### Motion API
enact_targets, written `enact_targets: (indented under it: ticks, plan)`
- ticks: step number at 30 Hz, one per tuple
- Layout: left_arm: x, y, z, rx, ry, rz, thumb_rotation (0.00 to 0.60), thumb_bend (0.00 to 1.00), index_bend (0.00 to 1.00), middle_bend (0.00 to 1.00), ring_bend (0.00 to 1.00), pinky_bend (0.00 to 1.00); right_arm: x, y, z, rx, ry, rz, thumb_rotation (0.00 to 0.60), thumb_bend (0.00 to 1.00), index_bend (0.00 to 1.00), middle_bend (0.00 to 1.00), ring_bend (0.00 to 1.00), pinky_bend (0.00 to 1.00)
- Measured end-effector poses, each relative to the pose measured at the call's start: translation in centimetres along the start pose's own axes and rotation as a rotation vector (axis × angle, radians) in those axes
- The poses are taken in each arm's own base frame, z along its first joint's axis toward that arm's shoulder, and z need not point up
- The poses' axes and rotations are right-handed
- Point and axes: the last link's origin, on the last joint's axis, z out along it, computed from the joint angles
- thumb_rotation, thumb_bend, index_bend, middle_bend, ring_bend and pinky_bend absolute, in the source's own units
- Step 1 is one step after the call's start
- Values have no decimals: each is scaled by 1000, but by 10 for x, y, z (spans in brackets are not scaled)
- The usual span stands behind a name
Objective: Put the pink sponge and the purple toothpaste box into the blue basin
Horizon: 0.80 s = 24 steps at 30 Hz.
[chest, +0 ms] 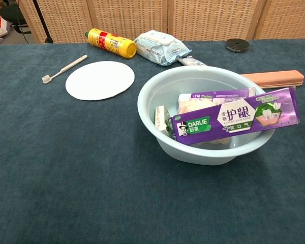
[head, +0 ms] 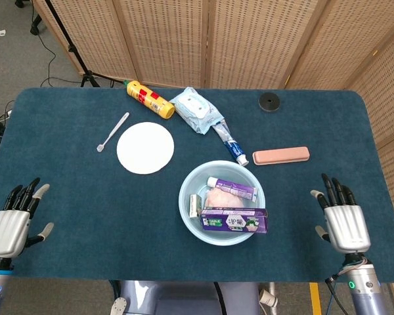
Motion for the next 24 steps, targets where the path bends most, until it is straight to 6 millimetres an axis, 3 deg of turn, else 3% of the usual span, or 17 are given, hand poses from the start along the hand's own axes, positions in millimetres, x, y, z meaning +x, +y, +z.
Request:
enact_targets:
  ticks: [5, 8, 24]
  plan:
    - [-2, -2, -2, 7, 3, 28, 600, 265, 53, 0, 112, 75, -13, 36, -20, -60, 14, 13, 600, 53, 255, 0, 0, 141]
    - [-4, -3, -5, 10, -1, 41, 600, 265, 53, 0, 112, 75, -17, 48, -28, -81, 23, 28, 600, 53, 255, 0, 0, 141]
    - [-8, -6, -15, 8, -11, 75, 600, 266, 53, 0, 112, 75, -24, 69, -41, -113, 55, 59, 600, 53, 255, 0, 0, 140]
